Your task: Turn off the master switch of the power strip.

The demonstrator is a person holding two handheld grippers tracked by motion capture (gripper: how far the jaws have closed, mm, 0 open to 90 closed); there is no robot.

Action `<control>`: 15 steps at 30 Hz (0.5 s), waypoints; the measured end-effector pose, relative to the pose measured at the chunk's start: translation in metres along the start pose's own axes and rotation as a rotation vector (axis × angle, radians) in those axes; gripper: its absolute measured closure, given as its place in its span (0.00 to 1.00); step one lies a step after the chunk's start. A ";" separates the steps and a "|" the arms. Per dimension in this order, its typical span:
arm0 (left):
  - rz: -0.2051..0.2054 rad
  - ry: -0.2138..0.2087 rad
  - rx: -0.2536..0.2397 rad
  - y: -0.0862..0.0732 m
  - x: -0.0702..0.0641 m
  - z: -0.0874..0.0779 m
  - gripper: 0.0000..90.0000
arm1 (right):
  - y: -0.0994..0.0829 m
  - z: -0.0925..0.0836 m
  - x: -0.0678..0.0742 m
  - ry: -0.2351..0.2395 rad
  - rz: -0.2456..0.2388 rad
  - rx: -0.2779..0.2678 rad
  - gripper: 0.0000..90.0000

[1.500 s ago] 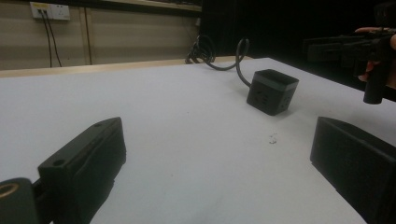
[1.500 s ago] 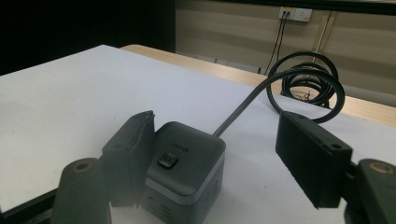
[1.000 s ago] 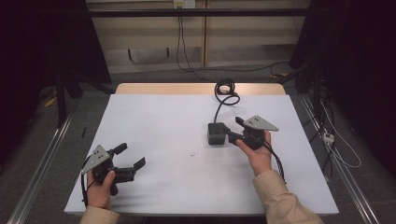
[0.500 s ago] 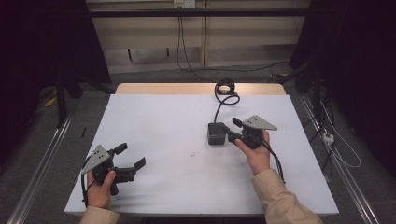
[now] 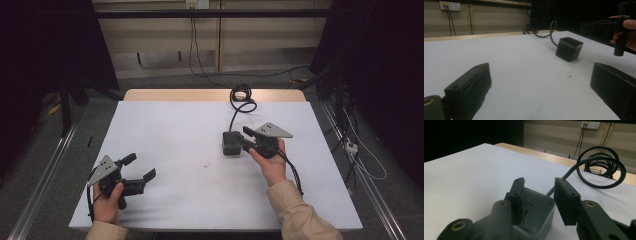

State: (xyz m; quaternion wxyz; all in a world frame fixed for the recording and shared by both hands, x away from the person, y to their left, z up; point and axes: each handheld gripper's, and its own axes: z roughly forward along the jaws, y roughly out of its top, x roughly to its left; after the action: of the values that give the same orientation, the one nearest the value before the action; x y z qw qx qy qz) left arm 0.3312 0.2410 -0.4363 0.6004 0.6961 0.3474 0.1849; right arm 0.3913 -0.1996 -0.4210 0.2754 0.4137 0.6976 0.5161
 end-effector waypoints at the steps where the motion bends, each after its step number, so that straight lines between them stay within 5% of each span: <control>1: 0.000 0.000 0.000 0.000 0.000 0.000 0.03 | 0.000 0.001 0.000 0.001 0.001 0.004 0.69; 15: -0.005 -0.002 -0.001 0.000 0.000 0.000 0.03 | -0.003 0.007 0.001 0.032 0.004 0.025 0.84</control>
State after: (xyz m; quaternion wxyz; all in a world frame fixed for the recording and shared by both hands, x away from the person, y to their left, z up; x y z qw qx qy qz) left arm 0.3313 0.2406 -0.4366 0.6016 0.6951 0.3484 0.1831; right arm 0.3959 -0.1959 -0.4257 0.2577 0.4102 0.7074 0.5147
